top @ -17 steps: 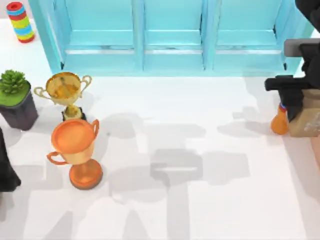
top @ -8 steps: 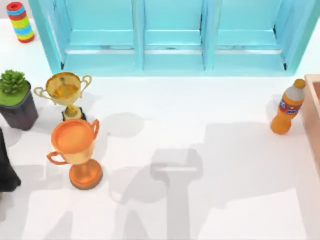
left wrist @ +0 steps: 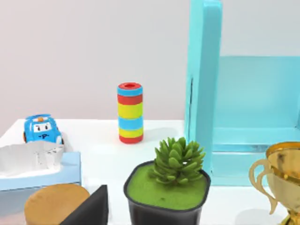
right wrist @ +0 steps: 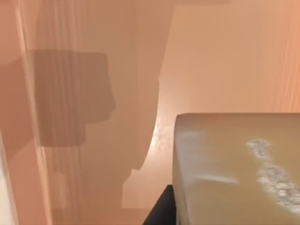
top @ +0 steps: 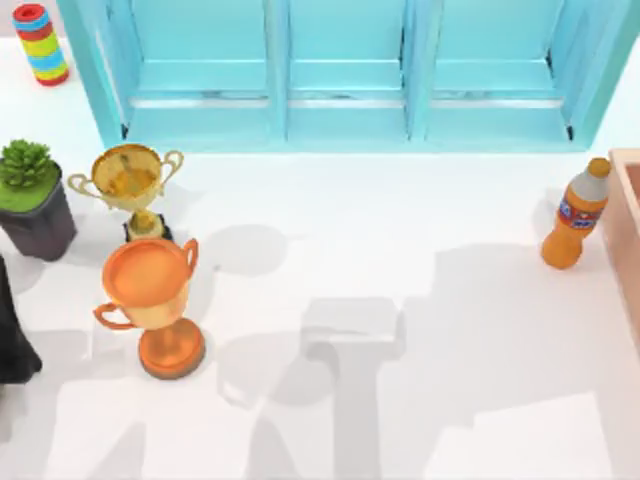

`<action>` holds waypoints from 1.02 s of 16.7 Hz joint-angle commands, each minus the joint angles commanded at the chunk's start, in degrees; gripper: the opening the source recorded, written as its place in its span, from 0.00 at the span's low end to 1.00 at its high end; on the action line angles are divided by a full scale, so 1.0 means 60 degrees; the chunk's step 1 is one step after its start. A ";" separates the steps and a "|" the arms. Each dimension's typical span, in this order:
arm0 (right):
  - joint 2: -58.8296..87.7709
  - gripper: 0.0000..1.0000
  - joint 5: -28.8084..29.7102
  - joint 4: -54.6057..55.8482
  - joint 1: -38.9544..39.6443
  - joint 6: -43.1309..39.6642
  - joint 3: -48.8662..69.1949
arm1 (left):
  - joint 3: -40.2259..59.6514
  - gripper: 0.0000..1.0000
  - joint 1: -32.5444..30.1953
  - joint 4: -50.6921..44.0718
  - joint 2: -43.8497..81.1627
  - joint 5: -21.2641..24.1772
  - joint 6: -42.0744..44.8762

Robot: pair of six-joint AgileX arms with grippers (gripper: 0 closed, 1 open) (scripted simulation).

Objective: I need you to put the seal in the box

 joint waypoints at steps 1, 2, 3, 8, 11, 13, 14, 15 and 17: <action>-0.0003 0.00 -0.0004 0.0116 0.0009 0.0004 -0.0105 | 0.0000 1.00 0.0000 0.0000 0.0000 0.0000 0.0000; -0.0009 0.00 -0.0004 0.0312 0.0008 0.0004 -0.0298 | 0.0000 1.00 0.0000 0.0000 0.0000 0.0000 0.0000; 0.0008 0.00 0.0000 0.0569 0.0005 0.0009 -0.0574 | 0.0000 1.00 0.0000 0.0000 0.0000 0.0000 0.0000; 0.0023 0.00 0.0005 0.2003 -0.0003 0.0026 -0.1886 | 0.0000 1.00 0.0000 0.0000 0.0000 0.0000 0.0000; 0.0095 0.00 -0.0003 0.2385 -0.0002 0.0019 -0.2249 | 0.0000 1.00 0.0000 0.0000 0.0000 0.0000 0.0000; 0.0095 0.00 -0.0003 0.2385 -0.0002 0.0019 -0.2249 | 0.0000 1.00 0.0000 0.0000 0.0000 0.0000 0.0000; 0.0095 0.00 -0.0003 0.2385 -0.0002 0.0019 -0.2249 | 0.0000 1.00 0.0000 0.0000 0.0000 0.0000 0.0000; 0.0095 0.08 -0.0003 0.2385 -0.0002 0.0019 -0.2249 | 0.0000 1.00 0.0000 0.0000 0.0000 0.0000 0.0000; 0.0095 0.23 -0.0003 0.2385 -0.0002 0.0019 -0.2249 | 0.0000 1.00 0.0000 0.0000 0.0000 0.0000 0.0000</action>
